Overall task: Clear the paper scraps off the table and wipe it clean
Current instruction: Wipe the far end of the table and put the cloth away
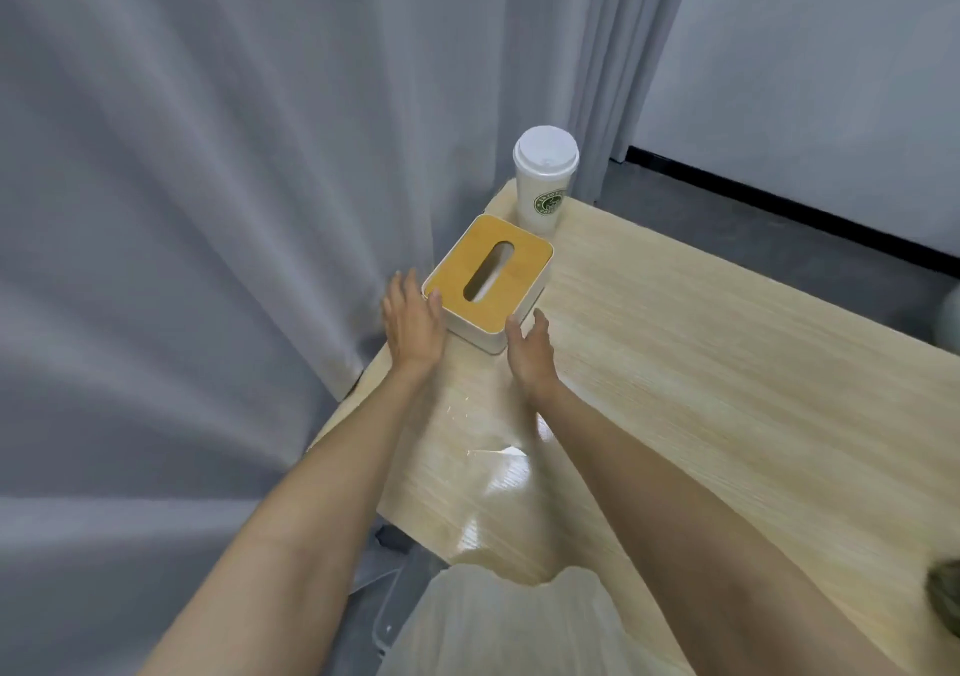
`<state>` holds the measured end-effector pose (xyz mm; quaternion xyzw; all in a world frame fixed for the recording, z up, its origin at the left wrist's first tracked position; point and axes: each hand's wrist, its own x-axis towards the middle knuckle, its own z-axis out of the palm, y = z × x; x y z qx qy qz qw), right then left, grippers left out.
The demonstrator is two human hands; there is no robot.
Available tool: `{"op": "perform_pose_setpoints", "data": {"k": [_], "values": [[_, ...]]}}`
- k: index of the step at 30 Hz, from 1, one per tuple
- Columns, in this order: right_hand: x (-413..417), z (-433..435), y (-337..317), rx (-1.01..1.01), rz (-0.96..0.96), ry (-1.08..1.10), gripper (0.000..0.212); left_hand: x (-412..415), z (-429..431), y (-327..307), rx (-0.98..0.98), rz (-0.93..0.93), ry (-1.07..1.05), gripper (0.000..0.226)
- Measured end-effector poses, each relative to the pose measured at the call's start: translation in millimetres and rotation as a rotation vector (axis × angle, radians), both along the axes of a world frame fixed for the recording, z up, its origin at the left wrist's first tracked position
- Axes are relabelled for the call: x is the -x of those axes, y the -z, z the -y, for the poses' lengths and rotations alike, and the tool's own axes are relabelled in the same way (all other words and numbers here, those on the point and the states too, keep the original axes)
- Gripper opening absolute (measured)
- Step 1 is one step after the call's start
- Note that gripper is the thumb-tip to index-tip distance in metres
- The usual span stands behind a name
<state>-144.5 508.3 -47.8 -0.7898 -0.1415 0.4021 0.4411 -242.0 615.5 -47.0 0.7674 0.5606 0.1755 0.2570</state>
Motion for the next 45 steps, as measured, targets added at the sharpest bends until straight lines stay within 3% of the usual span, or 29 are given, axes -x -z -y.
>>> {"op": "perform_pose_setpoints", "data": {"k": [3,5,10,15,26,30,34,45], "values": [[-2,-21,-4,-0.049,-0.072,0.062,0.055,-11,-17,-3,0.252,0.079,-0.048,0.042],[-2,-25,-5,-0.055,-0.045,0.073,0.047,-15,-21,-3,0.32,0.112,-0.052,0.035],[0,-18,-2,-0.109,0.146,0.145,0.064,-24,-12,-4,0.256,0.126,-0.095,0.029],[-17,13,-4,-0.082,0.254,0.243,0.076,-48,21,-16,0.16,0.118,-0.005,0.028],[-110,189,-29,0.124,0.363,0.623,0.056,-161,193,-23,0.449,0.182,0.261,0.031],[-128,264,-25,0.197,0.357,0.732,0.064,-186,272,-23,0.515,0.143,0.311,0.035],[-131,320,-26,0.176,0.342,0.8,0.059,-199,323,-14,0.557,0.135,0.336,0.036],[-125,361,-8,0.101,0.327,0.864,0.051,-197,363,-2,0.462,0.147,0.369,0.029]]}}
